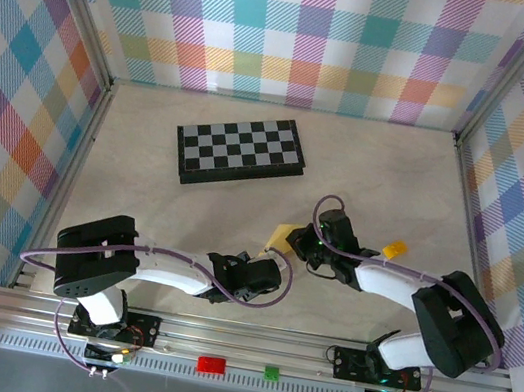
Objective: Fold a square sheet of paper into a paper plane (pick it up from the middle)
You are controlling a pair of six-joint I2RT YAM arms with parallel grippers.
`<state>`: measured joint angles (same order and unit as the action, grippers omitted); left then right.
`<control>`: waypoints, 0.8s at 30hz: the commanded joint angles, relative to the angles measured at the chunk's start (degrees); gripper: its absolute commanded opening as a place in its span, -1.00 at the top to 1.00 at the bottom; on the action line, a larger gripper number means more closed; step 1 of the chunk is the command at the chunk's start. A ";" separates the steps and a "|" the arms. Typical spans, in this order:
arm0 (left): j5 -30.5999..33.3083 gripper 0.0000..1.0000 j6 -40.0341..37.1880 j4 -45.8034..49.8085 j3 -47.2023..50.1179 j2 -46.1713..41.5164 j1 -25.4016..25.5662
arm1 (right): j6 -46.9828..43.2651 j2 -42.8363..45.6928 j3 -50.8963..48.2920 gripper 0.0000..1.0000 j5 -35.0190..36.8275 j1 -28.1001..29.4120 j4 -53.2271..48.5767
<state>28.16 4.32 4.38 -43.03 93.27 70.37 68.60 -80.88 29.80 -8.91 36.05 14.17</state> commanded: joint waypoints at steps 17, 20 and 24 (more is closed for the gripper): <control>-9.60 0.80 2.63 1.28 -1.79 1.85 -2.49 | -12.45 16.20 1.34 0.04 8.36 -4.15 -23.22; -12.04 0.76 2.29 1.98 -2.07 2.35 -3.34 | -11.90 15.57 0.70 0.04 6.37 -4.24 -21.49; -14.41 0.73 2.01 3.33 -3.02 3.23 -4.30 | -11.73 14.40 0.78 0.02 4.17 -4.24 -20.36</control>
<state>17.43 6.39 4.86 -44.93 95.22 66.94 57.71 -65.76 31.14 -2.66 32.05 -6.52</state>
